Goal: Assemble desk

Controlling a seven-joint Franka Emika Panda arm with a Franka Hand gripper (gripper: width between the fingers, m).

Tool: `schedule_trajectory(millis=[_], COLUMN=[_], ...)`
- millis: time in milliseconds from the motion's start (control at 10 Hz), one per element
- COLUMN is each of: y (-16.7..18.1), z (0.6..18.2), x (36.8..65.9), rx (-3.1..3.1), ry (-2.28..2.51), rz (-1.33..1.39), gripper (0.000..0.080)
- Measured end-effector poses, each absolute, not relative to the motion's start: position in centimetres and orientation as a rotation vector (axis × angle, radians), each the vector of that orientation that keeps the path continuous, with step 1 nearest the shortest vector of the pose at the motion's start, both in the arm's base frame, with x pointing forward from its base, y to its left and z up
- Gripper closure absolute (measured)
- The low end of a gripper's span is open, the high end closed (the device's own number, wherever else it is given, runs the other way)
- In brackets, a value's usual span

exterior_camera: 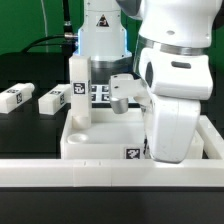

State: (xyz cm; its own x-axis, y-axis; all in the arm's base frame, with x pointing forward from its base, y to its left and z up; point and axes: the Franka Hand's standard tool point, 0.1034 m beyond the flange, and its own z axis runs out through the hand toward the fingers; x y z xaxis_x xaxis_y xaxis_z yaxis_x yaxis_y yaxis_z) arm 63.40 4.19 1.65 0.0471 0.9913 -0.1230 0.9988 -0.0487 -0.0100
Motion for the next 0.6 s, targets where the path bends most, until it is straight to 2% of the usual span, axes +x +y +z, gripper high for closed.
schedule_trajectory(millis=[400, 600], y=[4.7, 4.5], z=[1.5, 2.1], x=[63.5, 62.4], rx=[2.225, 2.232], ry=[2.110, 2.130], rz=[-0.158, -0.243], gripper=[0.0736, 0.0400])
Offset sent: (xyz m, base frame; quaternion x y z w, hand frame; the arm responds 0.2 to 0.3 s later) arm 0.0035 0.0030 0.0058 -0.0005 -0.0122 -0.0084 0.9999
